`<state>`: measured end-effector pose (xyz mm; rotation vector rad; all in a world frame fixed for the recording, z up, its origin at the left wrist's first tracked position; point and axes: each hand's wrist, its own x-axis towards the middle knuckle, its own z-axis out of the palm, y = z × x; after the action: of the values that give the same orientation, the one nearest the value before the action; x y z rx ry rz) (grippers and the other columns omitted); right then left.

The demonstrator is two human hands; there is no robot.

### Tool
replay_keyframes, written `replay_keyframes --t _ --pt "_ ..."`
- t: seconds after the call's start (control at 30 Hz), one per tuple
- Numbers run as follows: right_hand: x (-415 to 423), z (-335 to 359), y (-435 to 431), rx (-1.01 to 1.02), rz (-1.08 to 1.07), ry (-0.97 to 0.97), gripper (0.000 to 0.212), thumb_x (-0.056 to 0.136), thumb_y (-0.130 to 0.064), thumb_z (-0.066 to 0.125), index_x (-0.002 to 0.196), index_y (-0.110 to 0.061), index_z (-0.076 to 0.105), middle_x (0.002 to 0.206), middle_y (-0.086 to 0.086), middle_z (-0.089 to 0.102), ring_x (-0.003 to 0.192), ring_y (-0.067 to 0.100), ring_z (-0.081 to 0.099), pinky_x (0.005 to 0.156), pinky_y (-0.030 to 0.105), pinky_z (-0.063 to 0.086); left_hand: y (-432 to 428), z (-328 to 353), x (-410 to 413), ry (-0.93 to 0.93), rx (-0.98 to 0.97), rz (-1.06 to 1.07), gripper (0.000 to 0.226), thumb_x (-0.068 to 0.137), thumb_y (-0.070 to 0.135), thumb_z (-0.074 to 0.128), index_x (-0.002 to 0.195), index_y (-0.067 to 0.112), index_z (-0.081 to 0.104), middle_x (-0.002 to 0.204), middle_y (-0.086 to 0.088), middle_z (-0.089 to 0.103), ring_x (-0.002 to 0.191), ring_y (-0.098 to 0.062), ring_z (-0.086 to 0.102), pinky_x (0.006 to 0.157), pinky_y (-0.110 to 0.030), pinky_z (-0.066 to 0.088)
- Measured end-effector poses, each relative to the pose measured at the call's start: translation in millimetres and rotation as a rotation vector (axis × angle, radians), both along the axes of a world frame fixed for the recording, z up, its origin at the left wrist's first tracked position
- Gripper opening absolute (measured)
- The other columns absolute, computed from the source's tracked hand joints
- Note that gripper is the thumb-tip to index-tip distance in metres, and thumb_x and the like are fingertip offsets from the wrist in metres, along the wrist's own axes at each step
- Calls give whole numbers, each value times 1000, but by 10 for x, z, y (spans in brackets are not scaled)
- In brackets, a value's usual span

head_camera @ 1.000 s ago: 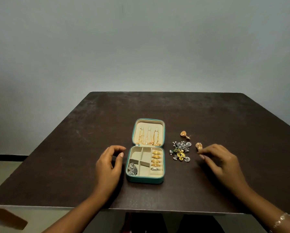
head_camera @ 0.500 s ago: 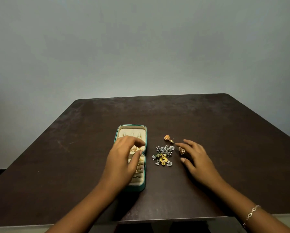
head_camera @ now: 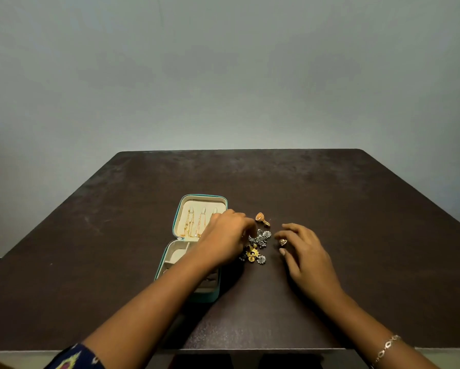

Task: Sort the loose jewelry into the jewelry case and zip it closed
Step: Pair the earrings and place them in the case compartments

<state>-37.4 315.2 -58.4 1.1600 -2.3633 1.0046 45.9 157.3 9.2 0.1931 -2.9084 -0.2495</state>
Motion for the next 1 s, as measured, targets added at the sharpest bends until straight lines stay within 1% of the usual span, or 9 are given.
replay_keyframes --t 0.1,0.23,0.37,0.47,0.57,0.63,0.77,0.87,1.0 --pt "-17 -11 10 120 134 115 24 79 -33 51 96 -22 65 118 6 57 116 15 40 90 29 38 56 -41 -33 -7 -9 23 22 88 14 52 105 24 61 109 3 59 109 -20 47 88 -31 32" --pt "31 -20 -13 201 176 171 29 81 -41 47 94 -23 66 118 8 57 114 19 42 87 35 44 71 -59 -25 26 4 25 21 87 14 51 103 23 62 108 1 62 107 -20 49 88 -30 31" --pt "24 -20 -14 209 184 160 29 81 -45 47 98 -26 60 117 4 55 110 14 42 81 32 41 93 -71 -10 123 279 14 14 84 9 58 95 14 66 100 -3 66 99 -20 55 83 -29 38" --pt "19 -36 -10 204 212 177 26 81 -45 46 94 -27 60 114 1 55 107 11 41 81 29 38 135 -84 18 227 468 40 15 82 2 60 90 12 68 89 2 67 85 -10 57 74 -18 40" --pt "5 -37 -10 165 222 115 29 79 -46 47 89 -23 62 109 -3 55 103 6 40 80 26 36 157 -79 42 309 608 43 17 81 -3 59 86 11 68 75 13 61 68 7 55 64 -2 36" --pt "10 -16 -6 112 233 26 30 78 -46 47 87 -21 61 105 -6 55 100 4 41 81 23 37 155 -68 76 337 640 47 18 81 -4 59 86 9 69 71 20 58 66 16 54 63 2 34" --pt "-1 46 36 -57 243 -187 28 78 -47 44 79 -24 60 96 -13 54 94 2 47 78 8 34 174 -120 121 333 662 68 17 81 -3 60 88 11 68 77 10 62 73 7 57 69 -5 43" --pt "-14 75 39 -172 218 -295 29 77 -48 44 75 -23 59 90 -7 57 89 7 53 74 17 40 247 -192 153 283 712 57 19 81 -4 60 89 12 67 82 5 66 80 -6 62 78 -18 48" --pt "-31 69 41 -211 211 -326 28 76 -47 46 74 -22 58 85 -3 58 84 13 56 74 32 44 372 -261 149 242 697 38 20 83 -1 59 91 16 66 85 7 66 81 -6 62 74 -14 46"
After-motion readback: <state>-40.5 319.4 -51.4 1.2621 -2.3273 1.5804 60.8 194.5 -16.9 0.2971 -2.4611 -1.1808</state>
